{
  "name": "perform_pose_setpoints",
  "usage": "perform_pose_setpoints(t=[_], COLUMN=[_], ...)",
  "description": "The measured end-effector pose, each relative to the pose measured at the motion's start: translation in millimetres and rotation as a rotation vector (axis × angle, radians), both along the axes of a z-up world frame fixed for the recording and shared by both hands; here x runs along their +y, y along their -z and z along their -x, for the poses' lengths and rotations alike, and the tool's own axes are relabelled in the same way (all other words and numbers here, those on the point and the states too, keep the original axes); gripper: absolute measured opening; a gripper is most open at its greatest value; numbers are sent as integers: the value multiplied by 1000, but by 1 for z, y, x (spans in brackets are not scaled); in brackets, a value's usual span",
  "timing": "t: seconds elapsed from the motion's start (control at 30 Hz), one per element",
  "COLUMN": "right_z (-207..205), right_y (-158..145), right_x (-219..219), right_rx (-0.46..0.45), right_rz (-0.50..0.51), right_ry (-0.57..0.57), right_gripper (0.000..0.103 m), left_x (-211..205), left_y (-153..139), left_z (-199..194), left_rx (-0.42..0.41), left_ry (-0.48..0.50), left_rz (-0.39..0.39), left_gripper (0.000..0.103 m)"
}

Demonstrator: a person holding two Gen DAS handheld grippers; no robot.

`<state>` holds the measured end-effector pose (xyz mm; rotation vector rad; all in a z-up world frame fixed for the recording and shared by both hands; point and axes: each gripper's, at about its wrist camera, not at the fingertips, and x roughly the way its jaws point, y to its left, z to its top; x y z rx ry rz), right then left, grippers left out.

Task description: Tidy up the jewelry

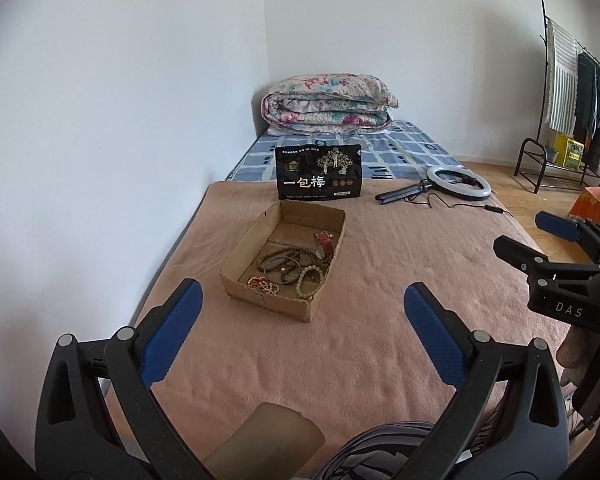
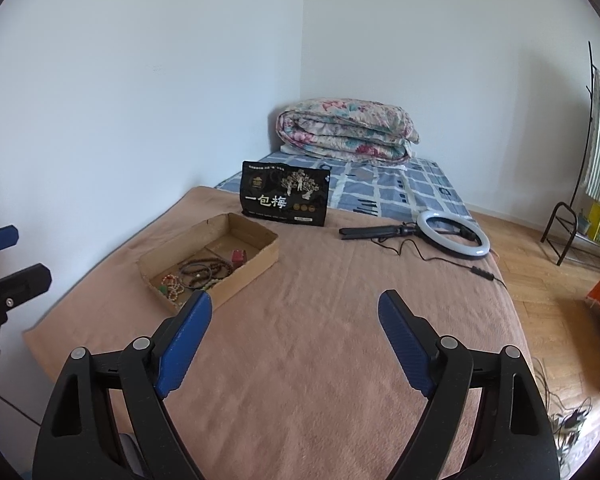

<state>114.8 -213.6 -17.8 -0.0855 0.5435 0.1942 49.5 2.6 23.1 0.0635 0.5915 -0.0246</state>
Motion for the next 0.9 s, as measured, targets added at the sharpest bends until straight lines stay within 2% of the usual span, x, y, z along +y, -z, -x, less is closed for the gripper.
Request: perform_pose_setpoints(t=[0.9], right_z=[-4], right_y=[6], right_x=[-7], right_rx=[22], right_rz=[10], right_ry=[17], right_gripper=[85], left_x=[-1], left_y=[-1], left_z=[2], left_rx=[-1], left_ry=[6], left_rz=[-4], left_gripper=[102])
